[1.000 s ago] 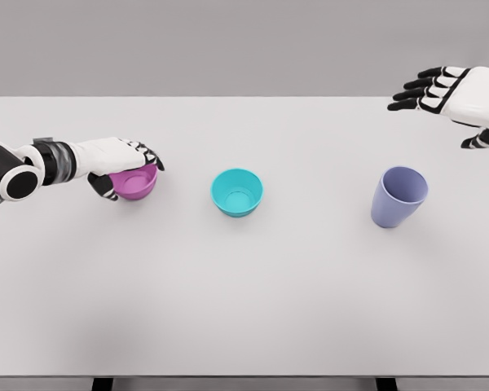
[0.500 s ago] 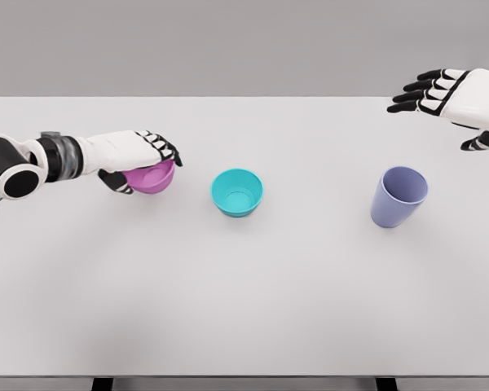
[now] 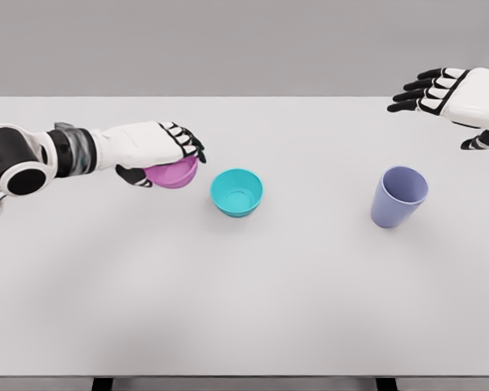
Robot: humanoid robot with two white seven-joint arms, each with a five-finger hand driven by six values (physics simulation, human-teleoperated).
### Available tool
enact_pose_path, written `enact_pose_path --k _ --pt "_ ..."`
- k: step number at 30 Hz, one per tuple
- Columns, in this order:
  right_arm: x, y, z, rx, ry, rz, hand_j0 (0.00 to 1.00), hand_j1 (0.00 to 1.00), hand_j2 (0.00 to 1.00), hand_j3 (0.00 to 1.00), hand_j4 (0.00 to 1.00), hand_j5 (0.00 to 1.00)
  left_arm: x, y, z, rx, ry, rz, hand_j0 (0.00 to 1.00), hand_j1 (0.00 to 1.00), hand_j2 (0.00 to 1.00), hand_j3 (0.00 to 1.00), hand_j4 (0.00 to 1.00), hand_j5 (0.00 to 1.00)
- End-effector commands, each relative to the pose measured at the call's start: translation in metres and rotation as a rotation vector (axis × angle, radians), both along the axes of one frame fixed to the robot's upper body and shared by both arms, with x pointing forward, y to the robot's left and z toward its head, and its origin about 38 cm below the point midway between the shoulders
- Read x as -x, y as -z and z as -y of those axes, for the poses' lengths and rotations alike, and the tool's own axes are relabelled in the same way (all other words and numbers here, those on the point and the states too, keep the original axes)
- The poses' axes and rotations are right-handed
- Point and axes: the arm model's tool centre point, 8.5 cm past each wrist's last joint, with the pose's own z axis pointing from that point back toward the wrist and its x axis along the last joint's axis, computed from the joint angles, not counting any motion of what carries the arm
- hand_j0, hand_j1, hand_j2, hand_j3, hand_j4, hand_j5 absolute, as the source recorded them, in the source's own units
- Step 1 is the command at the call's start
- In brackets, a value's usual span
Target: Stacking bowl and cup with both arms
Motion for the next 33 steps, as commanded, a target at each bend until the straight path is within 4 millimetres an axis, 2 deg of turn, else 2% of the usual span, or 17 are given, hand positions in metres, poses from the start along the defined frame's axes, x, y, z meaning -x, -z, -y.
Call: enact_pose_path --k 1,7,10,19,29,33 --pt "0.0 0.0 0.0 -0.005 0.002 -0.003 1.0 1.0 1.0 1.0 1.0 1.0 0.006 -0.001 0.007 0.005 0.028 0.005 0.68 0.68 0.68 0.68 0.68 0.68" --pt "0.0 -0.001 0.003 0.001 0.008 -0.001 1.0 1.0 1.0 1.0 1.0 1.0 0.011 0.0 0.037 0.033 0.108 0.011 0.68 0.68 0.68 0.68 0.68 0.68" --pt "0.0 -0.002 0.003 0.002 0.008 0.0 1.0 1.0 1.0 1.0 1.0 1.0 0.013 0.0 0.04 0.034 0.135 0.013 0.68 0.68 0.68 0.68 0.68 0.68" --pt "0.0 -0.002 0.003 0.002 0.008 0.0 1.0 1.0 1.0 1.0 1.0 1.0 0.016 0.0 0.07 0.052 0.19 0.036 0.68 0.68 0.68 0.68 0.68 0.68" --pt "0.001 -0.002 0.003 0.003 0.007 0.001 1.0 1.0 1.0 1.0 1.0 1.0 0.017 0.01 0.083 0.032 0.209 0.04 0.68 0.68 0.68 0.68 0.68 0.68" --pt "0.001 -0.002 0.003 0.004 0.008 0.001 1.0 1.0 1.0 1.0 1.0 1.0 0.011 0.018 0.084 0.028 0.193 0.021 0.68 0.68 0.68 0.68 0.68 0.68"
